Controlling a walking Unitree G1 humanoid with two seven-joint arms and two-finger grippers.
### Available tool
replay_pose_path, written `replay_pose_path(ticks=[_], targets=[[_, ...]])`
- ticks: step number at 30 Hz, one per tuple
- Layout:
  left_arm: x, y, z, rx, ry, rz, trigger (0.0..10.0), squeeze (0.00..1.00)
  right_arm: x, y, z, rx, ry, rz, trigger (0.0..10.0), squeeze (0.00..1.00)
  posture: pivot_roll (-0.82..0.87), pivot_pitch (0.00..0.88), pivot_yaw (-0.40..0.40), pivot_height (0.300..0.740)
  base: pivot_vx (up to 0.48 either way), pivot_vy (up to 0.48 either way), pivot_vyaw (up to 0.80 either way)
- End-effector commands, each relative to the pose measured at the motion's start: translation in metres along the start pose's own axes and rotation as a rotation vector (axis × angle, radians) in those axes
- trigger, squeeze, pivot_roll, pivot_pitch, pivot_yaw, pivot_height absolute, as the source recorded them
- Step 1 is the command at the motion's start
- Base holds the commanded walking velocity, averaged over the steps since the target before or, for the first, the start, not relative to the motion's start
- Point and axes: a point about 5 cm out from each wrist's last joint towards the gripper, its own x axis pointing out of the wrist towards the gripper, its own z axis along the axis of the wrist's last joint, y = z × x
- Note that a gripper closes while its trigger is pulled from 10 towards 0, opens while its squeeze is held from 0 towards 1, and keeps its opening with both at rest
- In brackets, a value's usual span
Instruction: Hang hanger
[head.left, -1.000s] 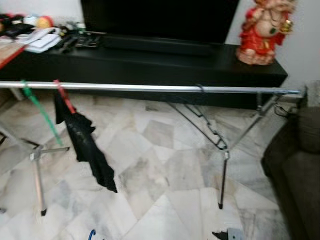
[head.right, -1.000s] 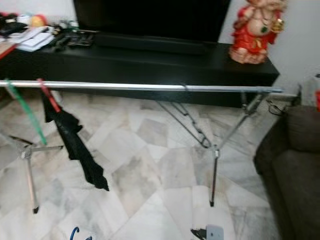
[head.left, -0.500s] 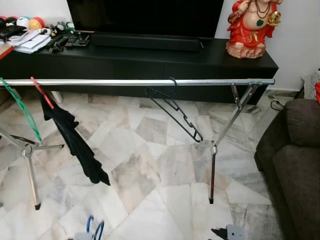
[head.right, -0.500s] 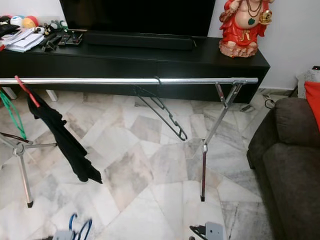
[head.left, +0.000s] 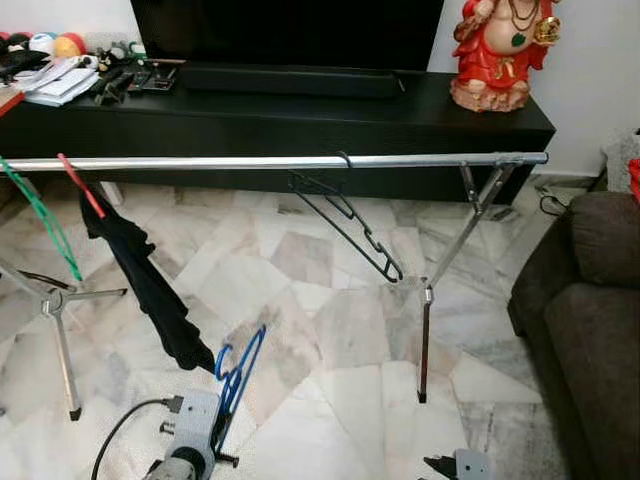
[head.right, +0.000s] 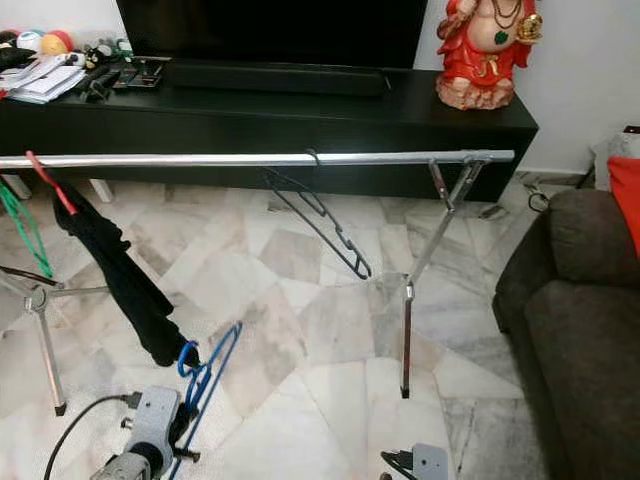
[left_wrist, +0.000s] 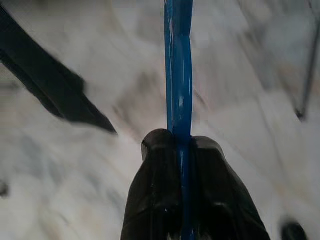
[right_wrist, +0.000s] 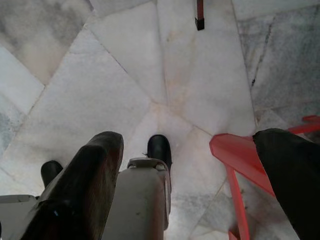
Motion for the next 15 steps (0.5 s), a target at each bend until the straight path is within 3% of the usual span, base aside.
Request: replay_pose_path(ticks=[1,5,15], targets=[[-0.006,0.004,-0.001,-0.021,-0.025,0.037,10.0,0.00,-0.001,-0.001,-0.006,-0.008,0.017,0.000,10.0,0.00,-0.06,0.134,0.008,0.740,0.000,0.000,0.00],[-0.011,0.004,0.007,-0.023,-0.088,0.028,10.0,0.00,-0.001,-0.002,-0.006,-0.008,0.017,-0.003,10.0,0.00,-0.06,0.135,0.006,0.740,0.000,0.000,0.00],[-0.007,0.005,0.027,-0.008,-0.149,0.048,10.0,0.00,-0.001,-0.002,-0.004,-0.013,0.013,-0.002,10.0,0.00,-0.06,0.153,0.008,0.740,0.000,0.000,0.00]])
